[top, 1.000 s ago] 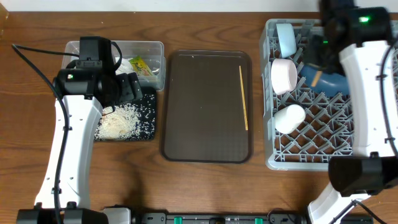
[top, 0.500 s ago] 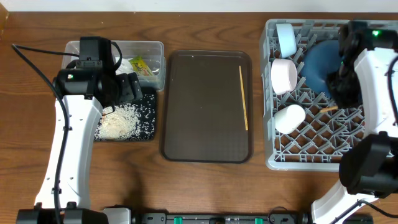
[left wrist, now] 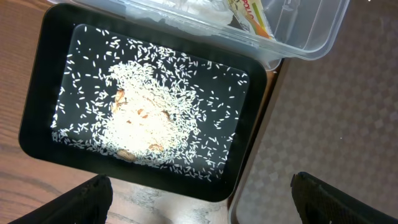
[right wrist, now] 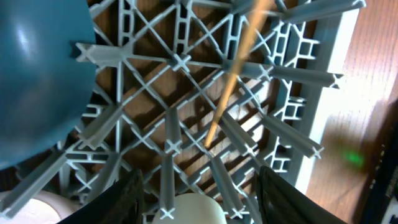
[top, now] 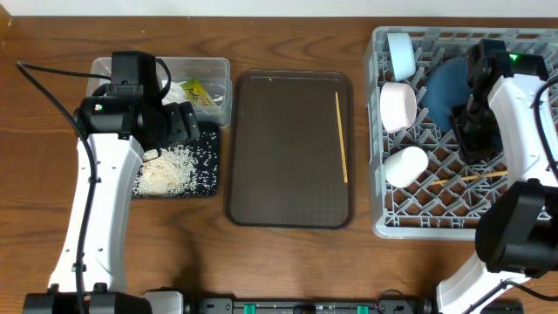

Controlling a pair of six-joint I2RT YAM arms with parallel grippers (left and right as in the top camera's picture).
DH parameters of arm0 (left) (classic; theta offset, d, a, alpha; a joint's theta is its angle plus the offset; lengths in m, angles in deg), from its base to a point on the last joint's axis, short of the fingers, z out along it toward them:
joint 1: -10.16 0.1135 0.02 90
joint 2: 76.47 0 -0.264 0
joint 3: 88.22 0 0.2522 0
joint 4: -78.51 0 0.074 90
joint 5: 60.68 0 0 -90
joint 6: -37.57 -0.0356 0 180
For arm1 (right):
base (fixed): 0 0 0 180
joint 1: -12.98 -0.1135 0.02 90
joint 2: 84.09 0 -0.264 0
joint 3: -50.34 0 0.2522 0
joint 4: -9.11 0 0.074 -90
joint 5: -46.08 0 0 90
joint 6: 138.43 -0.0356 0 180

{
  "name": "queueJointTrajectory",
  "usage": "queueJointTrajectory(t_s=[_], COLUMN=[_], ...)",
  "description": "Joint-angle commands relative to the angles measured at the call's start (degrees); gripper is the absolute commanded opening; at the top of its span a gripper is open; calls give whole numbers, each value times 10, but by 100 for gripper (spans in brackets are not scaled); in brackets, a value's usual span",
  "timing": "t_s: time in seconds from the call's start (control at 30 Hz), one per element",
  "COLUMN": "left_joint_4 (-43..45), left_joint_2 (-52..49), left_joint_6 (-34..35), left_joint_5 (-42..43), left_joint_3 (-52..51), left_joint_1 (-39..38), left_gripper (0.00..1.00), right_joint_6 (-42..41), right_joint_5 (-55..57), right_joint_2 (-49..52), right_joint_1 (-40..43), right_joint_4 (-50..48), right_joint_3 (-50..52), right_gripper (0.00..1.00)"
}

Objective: Sort waste into correct bins and load items into the dishwasher rack
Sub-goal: 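Move the right gripper back to the remaining chopstick on the brown tray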

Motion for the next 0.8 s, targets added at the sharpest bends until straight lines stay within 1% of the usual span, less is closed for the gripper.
queueJointTrajectory(t_s=[0.0,0.13,0.17,0.23,0.27,0.3,0.37,0.4,0.53,0.6,0.67,0.77], left_joint_4=[-2,-2,-2,-2,-2,-2,-2,-2,-2,-2,-2,-2], left_joint_2=[-4,-4,-4,-4,-4,-4,-4,-4,-4,-4,-4,-4], left_joint_6=[-7,-7,-7,-7,-7,-7,-7,-7,-7,-7,-7,-7], left_joint_5=[-3,-3,-3,-3,-3,-3,-3,-3,-3,-3,-3,-3], left_joint_3=[-5,-5,-5,-5,-5,-5,-5,-5,-5,-5,-5,-5], left_joint_1=[2,2,2,2,2,2,2,2,2,2,2,2], left_gripper=[94,94,94,94,94,94,94,94,94,94,94,94], right_joint_6=[35,87,110,190,231,269,361,387,456,459,458,458], right_joint_5=[8,14,16,17,15,10,-14,-26,-70,-61,-26,37], right_joint_2=[-1,-22,-30,-50,-59,-68,-87,-93,-98,-87,-72,-46], right_joint_1=[1,-4,-6,-15,-21,-28,-56,-70,-153,-209,-254,-310], right_joint_4=[-11,-14,-18,-36,-47,-55,-76,-84,-121,-135,-145,-150], right_joint_3=[-1,-19,-26,-44,-53,-63,-84,-90,-94,-92,-92,-91], right_gripper=[54,52,57,78,84,89,91,93,96,97,88,85])
